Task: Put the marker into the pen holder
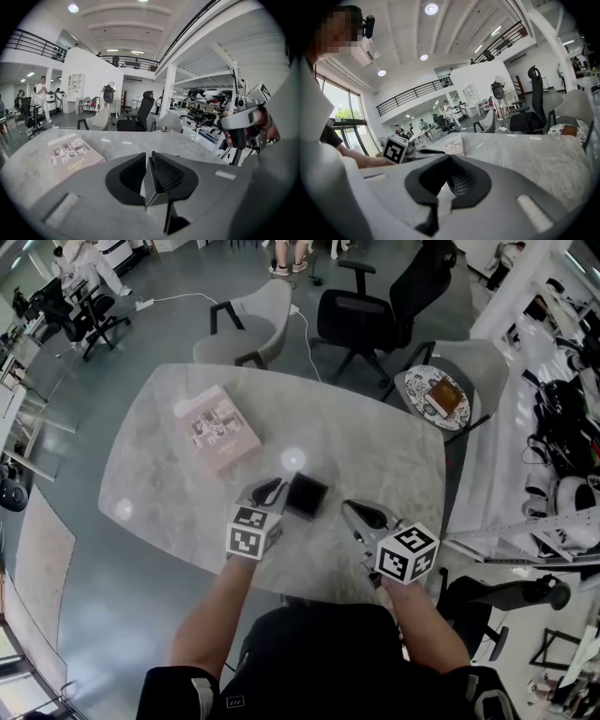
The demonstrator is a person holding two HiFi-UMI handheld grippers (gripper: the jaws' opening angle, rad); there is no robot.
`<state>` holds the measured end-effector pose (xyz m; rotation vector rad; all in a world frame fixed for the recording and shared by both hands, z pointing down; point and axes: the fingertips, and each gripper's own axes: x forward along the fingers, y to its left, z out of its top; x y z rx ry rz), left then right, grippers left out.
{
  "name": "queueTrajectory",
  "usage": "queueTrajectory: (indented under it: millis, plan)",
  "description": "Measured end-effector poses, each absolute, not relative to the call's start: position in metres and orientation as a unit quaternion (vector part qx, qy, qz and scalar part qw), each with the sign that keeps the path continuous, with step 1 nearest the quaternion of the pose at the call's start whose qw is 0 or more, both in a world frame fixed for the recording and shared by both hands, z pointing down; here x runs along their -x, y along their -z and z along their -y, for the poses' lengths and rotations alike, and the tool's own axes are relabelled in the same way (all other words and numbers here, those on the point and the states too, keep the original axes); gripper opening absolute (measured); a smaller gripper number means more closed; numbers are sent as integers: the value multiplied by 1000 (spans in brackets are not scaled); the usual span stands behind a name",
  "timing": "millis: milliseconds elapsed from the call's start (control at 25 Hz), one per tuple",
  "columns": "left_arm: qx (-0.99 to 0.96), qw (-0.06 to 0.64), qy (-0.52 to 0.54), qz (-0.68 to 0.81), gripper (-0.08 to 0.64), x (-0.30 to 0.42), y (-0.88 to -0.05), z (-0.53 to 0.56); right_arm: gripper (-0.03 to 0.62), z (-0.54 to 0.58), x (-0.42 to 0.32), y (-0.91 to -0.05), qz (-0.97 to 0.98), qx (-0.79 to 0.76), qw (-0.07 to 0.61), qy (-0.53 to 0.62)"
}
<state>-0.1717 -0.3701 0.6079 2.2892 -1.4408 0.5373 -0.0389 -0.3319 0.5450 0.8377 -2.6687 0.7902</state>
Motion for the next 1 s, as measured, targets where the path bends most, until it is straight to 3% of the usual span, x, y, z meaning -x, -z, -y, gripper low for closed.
queueTrajectory:
  millis: [1000]
  plan:
    - [-807,135,-104,566,26,255,-487,233,3,252,70,-452,931,-306,95,-174]
